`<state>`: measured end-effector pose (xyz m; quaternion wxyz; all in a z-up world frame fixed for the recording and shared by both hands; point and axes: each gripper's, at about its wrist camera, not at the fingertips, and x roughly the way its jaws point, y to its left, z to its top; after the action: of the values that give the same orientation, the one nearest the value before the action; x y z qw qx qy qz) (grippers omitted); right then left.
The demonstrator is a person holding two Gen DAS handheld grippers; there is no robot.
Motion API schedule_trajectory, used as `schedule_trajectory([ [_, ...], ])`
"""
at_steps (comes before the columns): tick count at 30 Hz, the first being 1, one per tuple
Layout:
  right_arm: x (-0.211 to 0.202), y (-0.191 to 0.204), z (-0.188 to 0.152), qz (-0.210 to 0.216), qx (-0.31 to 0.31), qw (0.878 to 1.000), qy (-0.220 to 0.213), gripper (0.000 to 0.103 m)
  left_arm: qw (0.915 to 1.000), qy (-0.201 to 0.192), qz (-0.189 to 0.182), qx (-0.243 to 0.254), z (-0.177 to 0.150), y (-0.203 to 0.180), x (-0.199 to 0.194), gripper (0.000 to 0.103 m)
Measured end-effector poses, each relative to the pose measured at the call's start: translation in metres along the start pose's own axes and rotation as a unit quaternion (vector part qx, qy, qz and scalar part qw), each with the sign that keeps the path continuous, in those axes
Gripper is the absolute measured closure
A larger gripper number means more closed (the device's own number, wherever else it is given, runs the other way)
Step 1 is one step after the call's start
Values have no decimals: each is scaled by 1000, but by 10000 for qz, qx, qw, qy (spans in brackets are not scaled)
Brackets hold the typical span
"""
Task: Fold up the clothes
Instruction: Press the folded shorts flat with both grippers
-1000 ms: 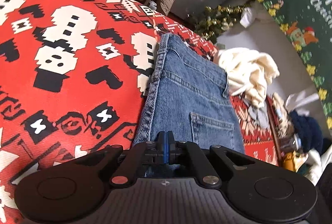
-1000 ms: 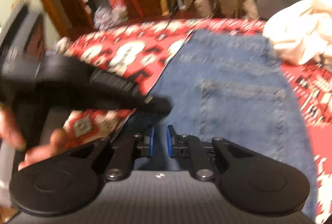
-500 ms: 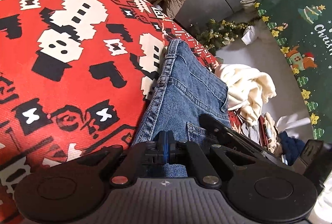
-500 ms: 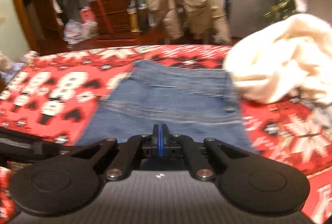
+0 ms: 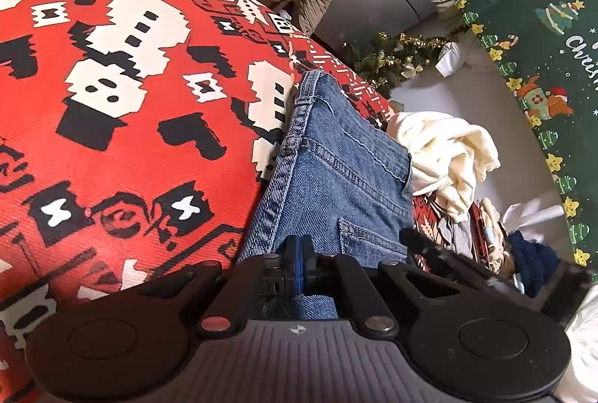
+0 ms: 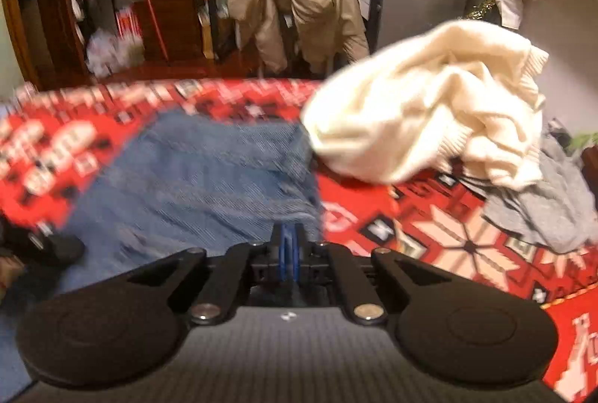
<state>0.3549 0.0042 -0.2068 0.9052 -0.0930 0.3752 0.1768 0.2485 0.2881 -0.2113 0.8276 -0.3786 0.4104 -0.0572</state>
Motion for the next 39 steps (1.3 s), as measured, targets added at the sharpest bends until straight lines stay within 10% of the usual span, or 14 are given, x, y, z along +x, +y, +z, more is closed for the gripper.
schedule_trajectory([
  [4,-6,-22,-5,-595,303,9978,-24,91,10000,9,5,10,0,0,0,100],
  [12,-48,-11,-22,285,261,9990,-202,91,9999,-8,73,115,-1,-4,0,100],
  [39,-120,-36,-92,132,720,9972,166,80,9985,-25,203,509,-3,-24,-14,100],
])
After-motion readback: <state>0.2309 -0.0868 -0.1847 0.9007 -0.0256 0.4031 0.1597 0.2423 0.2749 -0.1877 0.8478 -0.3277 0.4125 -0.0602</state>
